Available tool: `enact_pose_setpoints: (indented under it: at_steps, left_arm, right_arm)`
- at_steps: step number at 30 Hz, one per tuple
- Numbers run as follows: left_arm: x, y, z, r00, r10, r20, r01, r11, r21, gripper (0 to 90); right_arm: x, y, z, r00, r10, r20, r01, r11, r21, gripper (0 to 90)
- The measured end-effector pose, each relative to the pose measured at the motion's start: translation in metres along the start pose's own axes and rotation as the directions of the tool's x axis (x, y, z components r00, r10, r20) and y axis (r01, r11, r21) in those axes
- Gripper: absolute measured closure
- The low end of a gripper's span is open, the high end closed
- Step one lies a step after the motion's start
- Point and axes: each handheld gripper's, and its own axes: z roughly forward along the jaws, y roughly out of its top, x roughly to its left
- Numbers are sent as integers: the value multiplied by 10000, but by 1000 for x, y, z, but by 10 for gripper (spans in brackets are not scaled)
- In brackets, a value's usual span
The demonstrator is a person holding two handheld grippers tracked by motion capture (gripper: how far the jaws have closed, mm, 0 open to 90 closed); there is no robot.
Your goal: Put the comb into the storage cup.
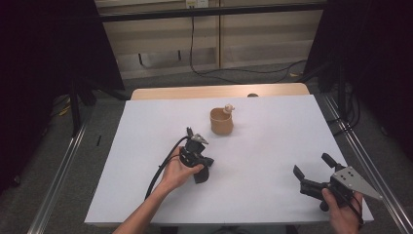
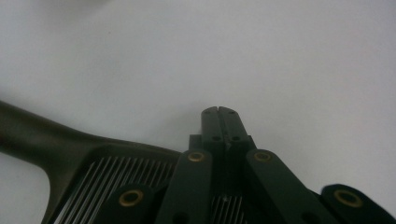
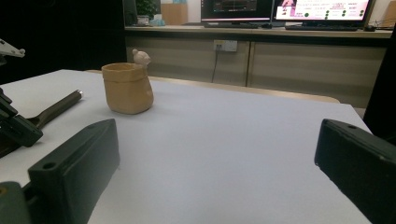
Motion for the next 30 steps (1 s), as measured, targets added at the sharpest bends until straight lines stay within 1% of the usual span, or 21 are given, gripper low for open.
enact_pose_setpoints:
  at_steps: [3,4,12,14,18,19,20,21,22,24,26,30]
  left_arm:
    - [2,-1,-1,10000,63,6,-63,10000,58,900]
    - [2,-1,-1,10000,-28,13,28,10000,0,900]
    - [2,-3,-3,10000,-69,-54,69,10000,24,900]
    - [1,-2,-4,9998,124,-183,-121,9998,151,900]
    - [1,-2,-4,9997,80,-217,-75,9998,199,900]
    - [1,-2,-4,9998,12,-210,-8,9999,162,900]
    - [2,-2,-5,9998,-53,-188,56,9999,156,900]
    - [4,-2,-5,9999,-31,-118,33,9998,203,900]
    - [4,-2,-5,9999,-122,-93,124,9998,159,900]
    - [5,-2,-5,9999,-97,-54,98,9998,177,900]
    - [4,-3,-6,9999,-64,-104,65,9998,178,900]
    - [6,-3,-6,9998,-156,-79,158,9998,156,900]
  right_arm:
    - [0,0,0,10000,-8,-10,8,10000,12,0]
    - [0,0,0,10000,-13,-11,13,10000,-11,0]
    - [0,0,0,10000,-10,-16,10,10000,7,0]
    - [0,0,0,10000,-16,-20,16,10000,12,0]
    - [0,0,1,10000,22,7,-22,10000,10,0]
    - [0,0,1,10000,17,0,-17,10000,9,0]
    - [0,0,1,10000,-14,19,14,10000,4,0]
    - [0,0,0,10000,-4,26,4,10000,-3,0]
    - [0,0,0,10000,3,35,-3,10000,-5,0]
    - [0,0,0,10000,5,38,-5,10000,0,0]
    - [0,0,0,10000,15,45,-15,10000,-2,0]
    - [0,0,0,10000,-9,14,9,10000,-33,0]
